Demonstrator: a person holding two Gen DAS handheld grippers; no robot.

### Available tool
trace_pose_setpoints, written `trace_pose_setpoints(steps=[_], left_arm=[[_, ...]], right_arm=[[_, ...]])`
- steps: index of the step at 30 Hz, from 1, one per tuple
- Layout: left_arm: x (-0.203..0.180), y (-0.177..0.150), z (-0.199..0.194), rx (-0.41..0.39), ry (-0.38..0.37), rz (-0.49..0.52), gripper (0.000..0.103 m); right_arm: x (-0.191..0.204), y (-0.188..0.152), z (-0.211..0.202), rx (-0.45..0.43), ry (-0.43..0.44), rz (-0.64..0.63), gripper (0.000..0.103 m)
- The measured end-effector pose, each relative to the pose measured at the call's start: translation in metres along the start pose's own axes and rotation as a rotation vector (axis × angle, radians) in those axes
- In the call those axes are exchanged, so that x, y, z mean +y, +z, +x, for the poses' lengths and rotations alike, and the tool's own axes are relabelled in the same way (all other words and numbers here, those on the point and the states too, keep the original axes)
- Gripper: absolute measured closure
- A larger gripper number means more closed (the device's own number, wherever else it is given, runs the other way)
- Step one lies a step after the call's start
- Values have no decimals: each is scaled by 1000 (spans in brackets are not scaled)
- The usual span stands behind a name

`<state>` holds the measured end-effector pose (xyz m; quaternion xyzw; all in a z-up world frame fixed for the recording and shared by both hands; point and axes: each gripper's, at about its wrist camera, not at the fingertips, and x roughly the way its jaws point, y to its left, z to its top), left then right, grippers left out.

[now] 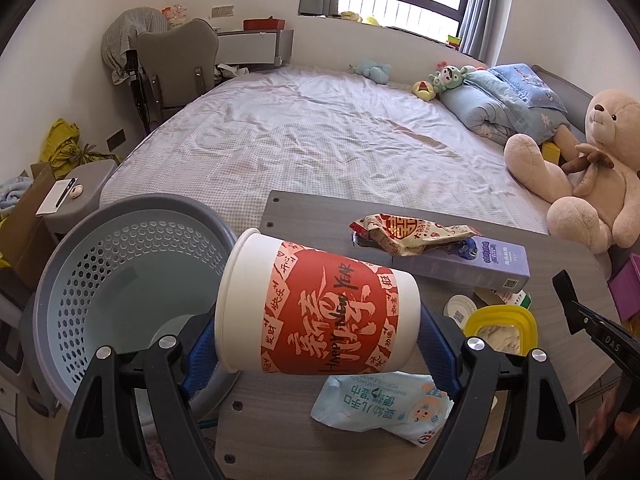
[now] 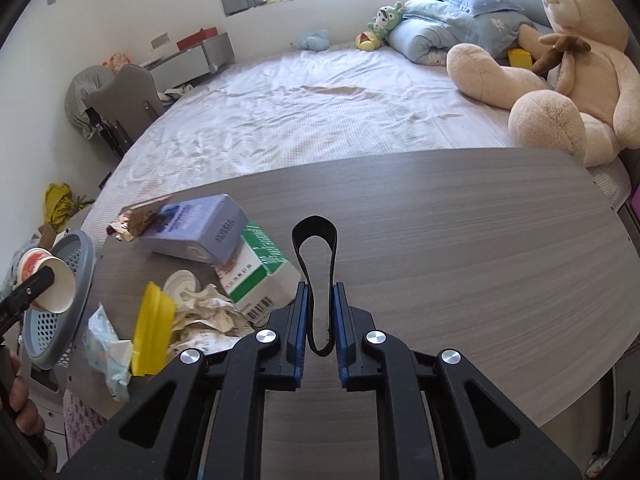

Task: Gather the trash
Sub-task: 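Lift the paper cup with the left tool while the right tool grasps and lifts the black band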

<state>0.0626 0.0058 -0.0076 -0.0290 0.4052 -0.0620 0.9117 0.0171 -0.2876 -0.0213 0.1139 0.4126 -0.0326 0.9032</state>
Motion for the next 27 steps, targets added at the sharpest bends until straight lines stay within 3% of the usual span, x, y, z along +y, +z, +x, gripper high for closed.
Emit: trace_pose_setpoints(steps=[8,17,27], left_arm=[[65,3,-14,-43,138,-76,22],[149,0,-18,-43,261,-177,22],[191,-16,-1,6,314,-206,22]], right_arm=[[102,20,-14,-37,176,-147,90],[229,16,24,51,354,-317,90],[317,-12,67,164,410,-450,90]])
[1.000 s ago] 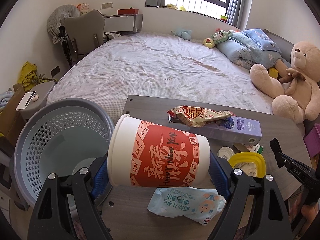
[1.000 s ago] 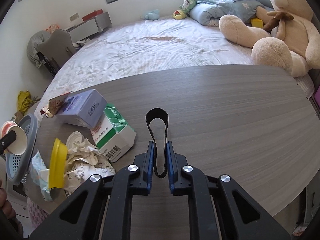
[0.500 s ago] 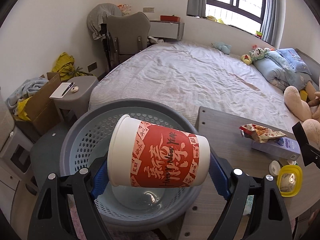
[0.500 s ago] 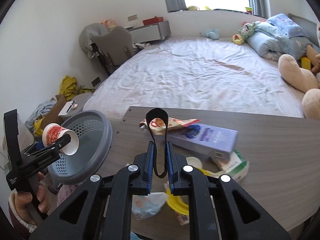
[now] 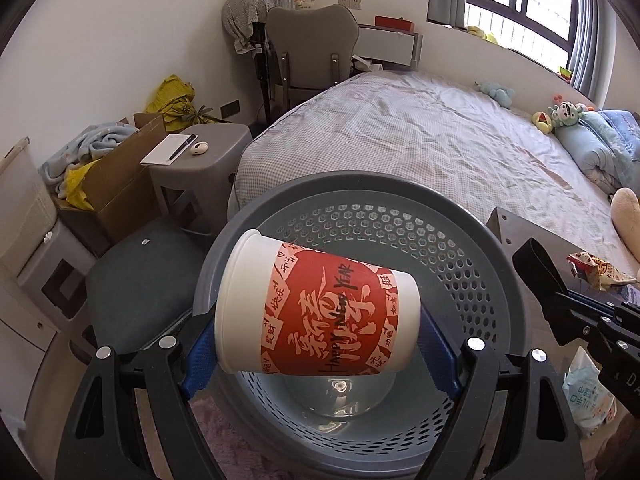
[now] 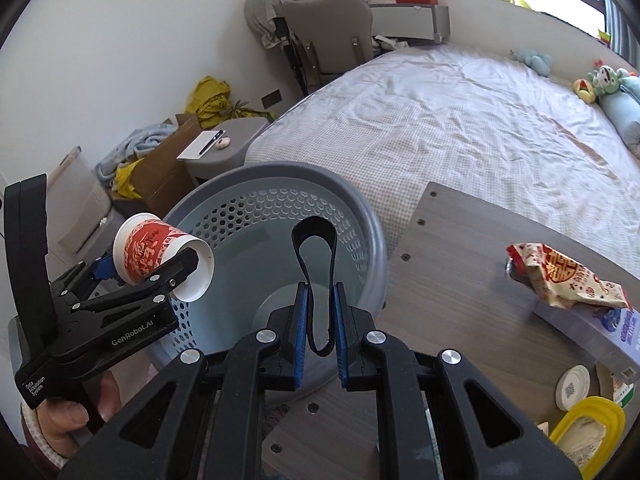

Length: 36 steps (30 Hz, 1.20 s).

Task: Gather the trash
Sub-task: 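Lift the paper cup with the left tool while the right tool grasps and lifts the black band, then open both tools over the grey basket, dropping the cup and band inside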

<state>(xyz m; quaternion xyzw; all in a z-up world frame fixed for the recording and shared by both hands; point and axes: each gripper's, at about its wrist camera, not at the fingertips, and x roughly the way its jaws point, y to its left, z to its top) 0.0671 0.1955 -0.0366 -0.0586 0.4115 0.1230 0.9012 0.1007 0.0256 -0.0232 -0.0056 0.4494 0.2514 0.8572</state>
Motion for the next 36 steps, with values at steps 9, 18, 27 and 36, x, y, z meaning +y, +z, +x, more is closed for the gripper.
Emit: trace_pose_setpoints(steps=[9,18,27,36], left_arm=[[14,-1,12,23,-16,-21,22],[14,0,11,24,-40,-25,21],[16,-1,6,20,-31,-29,21],[15,-1,1,22,-23,-31,21]], right_arm=[[14,11,26,28,-7,-31,87],[16,15,17,-16,-34,-39,61],[18,15,12,-33,-22,-43,56],[19,13,11,-31,-20,-41,56]])
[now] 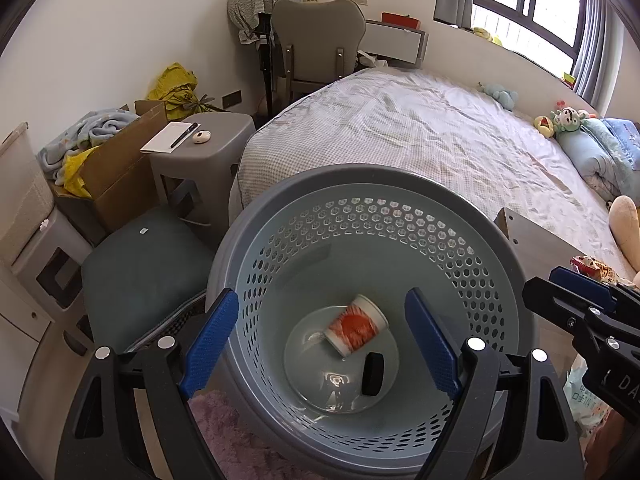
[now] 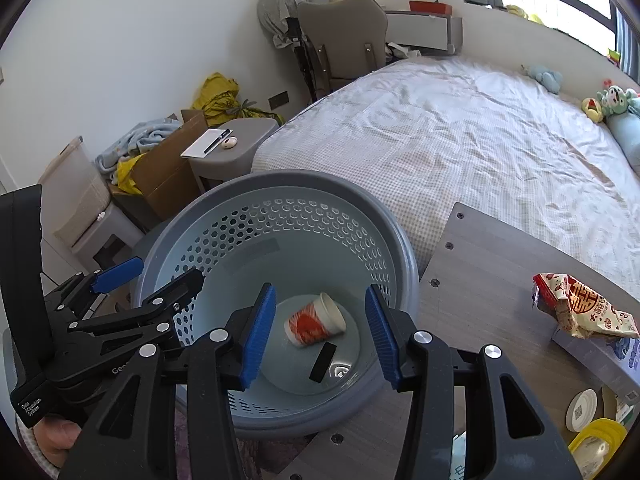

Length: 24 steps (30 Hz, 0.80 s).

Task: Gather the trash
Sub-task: 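Open both tools over the grey basket, dropping the cup and band inside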

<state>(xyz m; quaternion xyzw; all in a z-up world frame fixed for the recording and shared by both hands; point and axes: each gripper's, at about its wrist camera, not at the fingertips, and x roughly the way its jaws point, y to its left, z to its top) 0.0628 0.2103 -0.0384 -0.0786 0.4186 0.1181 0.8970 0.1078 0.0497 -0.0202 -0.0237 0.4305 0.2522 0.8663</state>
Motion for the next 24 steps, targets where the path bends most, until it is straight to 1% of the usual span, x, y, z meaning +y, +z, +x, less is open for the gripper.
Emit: trace_pose_setpoints(steps=[21,24], left_arm=[[5,-4,-17,-22,51,-11,21],[6,-5,-21,-27,58,-11,21]], right_arm=[[3,-8,-9,-11,-3,-2,56],[3,-9,-12,-16,-11,-2,53]])
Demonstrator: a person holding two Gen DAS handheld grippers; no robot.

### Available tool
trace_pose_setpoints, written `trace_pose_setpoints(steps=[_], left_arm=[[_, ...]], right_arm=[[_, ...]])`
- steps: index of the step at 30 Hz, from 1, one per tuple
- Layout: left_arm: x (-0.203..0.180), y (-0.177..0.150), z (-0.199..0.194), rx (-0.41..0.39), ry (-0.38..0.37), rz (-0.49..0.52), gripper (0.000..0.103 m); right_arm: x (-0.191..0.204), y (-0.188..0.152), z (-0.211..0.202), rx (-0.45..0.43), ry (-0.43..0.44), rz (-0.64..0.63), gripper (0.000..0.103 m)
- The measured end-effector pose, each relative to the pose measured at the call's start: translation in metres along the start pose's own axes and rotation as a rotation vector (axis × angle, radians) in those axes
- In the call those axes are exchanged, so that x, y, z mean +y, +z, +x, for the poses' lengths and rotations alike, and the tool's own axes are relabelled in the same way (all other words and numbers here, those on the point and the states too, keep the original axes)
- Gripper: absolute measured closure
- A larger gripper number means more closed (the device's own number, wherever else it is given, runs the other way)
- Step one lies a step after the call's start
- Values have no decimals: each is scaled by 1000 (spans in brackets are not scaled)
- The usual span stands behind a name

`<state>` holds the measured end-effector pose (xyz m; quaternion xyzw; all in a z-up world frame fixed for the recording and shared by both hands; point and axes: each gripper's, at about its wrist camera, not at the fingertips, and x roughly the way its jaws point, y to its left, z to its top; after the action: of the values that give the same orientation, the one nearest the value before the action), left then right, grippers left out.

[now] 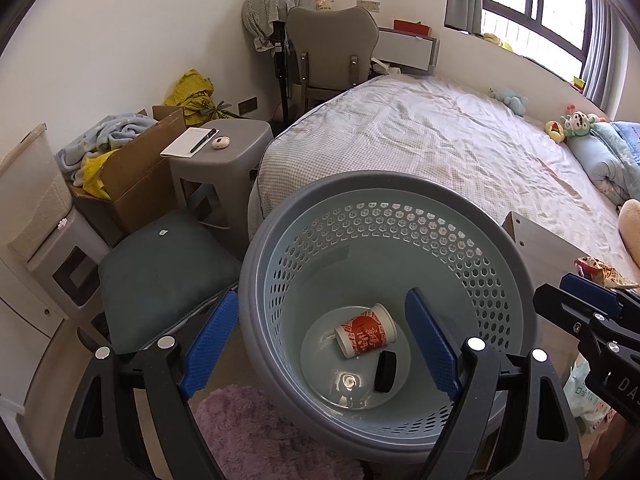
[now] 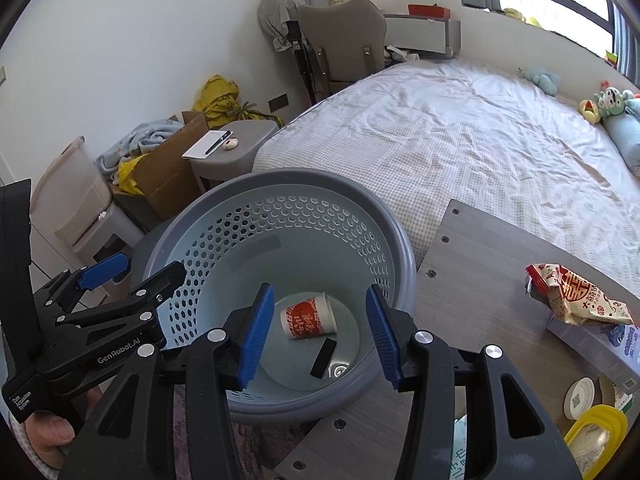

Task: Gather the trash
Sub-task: 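Open both tools over the grey basket, dropping the cup and band inside, then move both tools back over the table toward the wipes packet and yellow lid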

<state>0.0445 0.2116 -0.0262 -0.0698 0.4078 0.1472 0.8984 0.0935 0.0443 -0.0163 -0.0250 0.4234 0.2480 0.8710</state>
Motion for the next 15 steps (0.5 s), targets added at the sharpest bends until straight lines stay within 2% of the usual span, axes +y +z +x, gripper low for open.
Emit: trace_pose_setpoints(steps=[10,15], left_arm=[[0,-6,-10,-10,3,4,21],[-3,-12,-20,-21,-5,14,21]], right_arm=[[-3,-10,-16,-21,-27,7,48],[-8,-18,-27,-37,-39,22,42]])
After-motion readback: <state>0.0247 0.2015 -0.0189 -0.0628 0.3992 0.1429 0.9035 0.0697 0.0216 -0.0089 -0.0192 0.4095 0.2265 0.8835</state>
